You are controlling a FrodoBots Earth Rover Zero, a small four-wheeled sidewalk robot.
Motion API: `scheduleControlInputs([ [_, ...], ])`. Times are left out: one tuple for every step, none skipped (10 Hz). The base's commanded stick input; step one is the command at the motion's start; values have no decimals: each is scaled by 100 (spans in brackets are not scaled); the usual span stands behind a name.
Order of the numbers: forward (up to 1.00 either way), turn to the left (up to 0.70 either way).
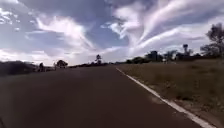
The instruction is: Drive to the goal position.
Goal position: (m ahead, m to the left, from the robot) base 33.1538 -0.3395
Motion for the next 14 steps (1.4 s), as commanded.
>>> scheduleControlInputs([
  [100,0],
  [100,0],
  [100,0],
  [100,0],
  [100,0],
  [100,0],
  [100,-2],
  [100,-17],
  [100,-37],
  [100,-37],
  [100,0],
  [100,0],
  [100,0],
  [100,0],
])
